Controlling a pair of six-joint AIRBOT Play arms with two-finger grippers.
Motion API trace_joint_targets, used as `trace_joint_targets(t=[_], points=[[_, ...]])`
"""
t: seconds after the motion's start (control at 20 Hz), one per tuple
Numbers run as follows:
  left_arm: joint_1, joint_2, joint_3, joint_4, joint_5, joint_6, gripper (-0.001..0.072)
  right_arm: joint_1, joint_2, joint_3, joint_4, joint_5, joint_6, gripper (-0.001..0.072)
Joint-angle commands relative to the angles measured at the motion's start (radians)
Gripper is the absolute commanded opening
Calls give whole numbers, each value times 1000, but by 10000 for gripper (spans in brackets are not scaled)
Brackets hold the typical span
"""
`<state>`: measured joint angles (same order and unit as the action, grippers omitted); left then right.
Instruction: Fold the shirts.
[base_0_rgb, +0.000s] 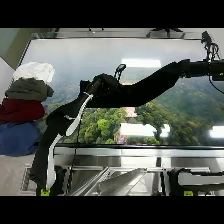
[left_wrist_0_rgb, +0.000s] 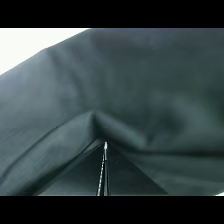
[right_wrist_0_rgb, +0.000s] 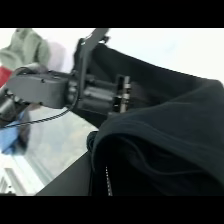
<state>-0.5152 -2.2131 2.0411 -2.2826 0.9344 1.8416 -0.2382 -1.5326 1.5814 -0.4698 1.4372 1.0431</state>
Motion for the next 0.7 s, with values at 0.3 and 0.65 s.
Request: trace_joint_targets(t=[0.3,0.65], points=[[321,480,-6,-23,360,-4,14,228,5,3,47,-150,49,20],[613,806,-111,-22,436,-35,14,826,-278,3,195,-1068,-7,20]])
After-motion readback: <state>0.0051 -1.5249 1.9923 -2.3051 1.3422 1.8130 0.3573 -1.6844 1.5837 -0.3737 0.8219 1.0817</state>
